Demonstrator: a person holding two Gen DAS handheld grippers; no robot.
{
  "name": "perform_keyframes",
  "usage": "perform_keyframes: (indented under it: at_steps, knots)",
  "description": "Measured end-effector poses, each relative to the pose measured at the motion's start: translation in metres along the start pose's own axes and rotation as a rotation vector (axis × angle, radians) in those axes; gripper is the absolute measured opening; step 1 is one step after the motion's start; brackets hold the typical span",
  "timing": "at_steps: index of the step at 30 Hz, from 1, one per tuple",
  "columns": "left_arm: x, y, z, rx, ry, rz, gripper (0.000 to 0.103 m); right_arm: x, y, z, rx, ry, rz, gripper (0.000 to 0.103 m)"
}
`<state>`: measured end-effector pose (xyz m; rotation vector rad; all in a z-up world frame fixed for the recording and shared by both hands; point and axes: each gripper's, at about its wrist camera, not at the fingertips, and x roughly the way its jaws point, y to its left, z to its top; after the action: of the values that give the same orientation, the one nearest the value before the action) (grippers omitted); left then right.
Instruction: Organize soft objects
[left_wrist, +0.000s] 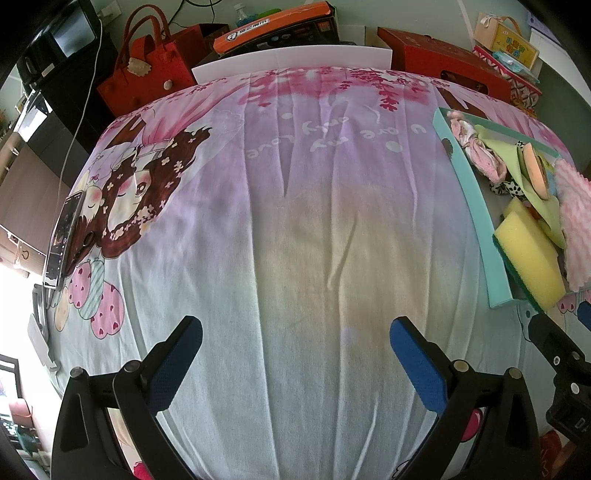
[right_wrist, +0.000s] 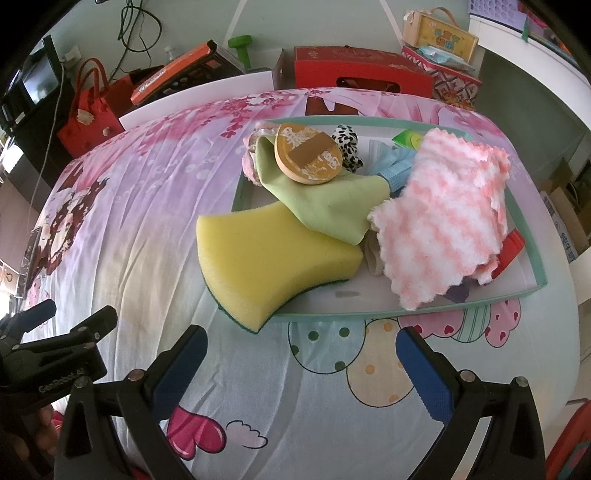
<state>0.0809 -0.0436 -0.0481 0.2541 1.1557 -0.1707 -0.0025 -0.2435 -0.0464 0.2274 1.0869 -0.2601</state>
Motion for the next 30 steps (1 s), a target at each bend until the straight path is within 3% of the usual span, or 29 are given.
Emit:
perform_keyframes:
  at_steps: [30]
  knots:
    - [0.0013, -0.0023, -0.0021, 0.001, 0.001, -0.007, 0.101, 0.0012, 0.0006, 0.0003, 0.000, 0.005, -0.002, 0.103]
